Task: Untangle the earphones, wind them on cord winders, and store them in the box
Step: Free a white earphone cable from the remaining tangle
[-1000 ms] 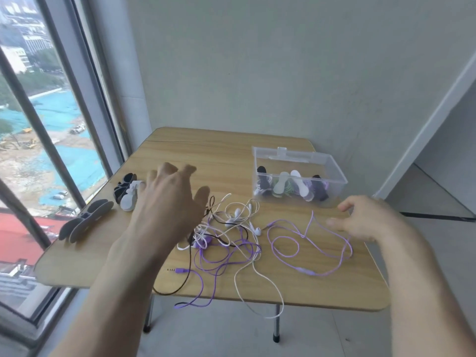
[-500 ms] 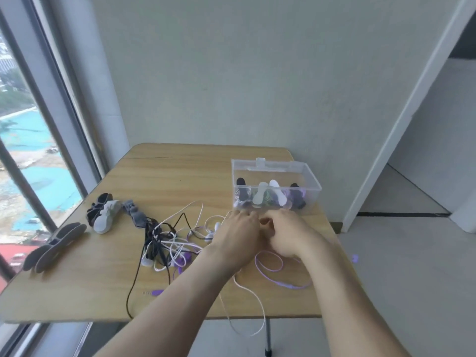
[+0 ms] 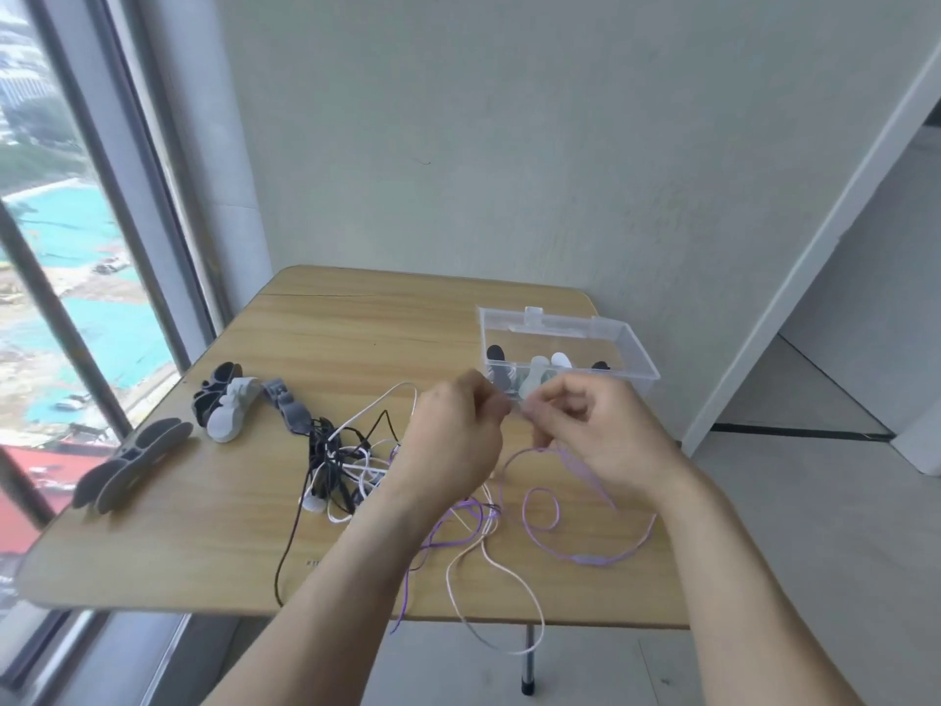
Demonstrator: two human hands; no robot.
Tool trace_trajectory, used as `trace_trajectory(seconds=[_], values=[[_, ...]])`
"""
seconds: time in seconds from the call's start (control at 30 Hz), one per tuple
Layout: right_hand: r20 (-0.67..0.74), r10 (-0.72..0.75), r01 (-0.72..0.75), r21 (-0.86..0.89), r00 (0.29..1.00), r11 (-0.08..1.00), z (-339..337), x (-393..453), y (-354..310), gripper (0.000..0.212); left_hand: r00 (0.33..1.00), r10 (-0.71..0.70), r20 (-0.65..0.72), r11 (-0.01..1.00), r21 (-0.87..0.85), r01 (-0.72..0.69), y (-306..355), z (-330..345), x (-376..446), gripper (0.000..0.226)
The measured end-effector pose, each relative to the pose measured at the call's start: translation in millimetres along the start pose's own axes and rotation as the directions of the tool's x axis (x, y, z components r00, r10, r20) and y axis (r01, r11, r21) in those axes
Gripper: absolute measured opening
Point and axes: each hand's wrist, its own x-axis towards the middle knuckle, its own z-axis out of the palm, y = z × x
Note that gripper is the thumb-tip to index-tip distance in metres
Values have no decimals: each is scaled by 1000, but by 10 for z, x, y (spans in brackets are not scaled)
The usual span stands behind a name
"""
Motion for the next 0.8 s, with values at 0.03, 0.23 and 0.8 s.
trace_trajectory(seconds=[0.03,0.23,0.8], values=[[-15,-20,21,57,1000,998,-31,-9,-3,23,995,-74,73,980,-181,86,23,-58,-22,18],[-6,13,-14,-186,1000,983,-196,-23,92,36,838,-110,534,359,-765,535,-59,-388,-38,23],[239,71,-179,467,968,866,131,84,-198,28,969,-204,136,61,-987,151,-187,-629,104,27]])
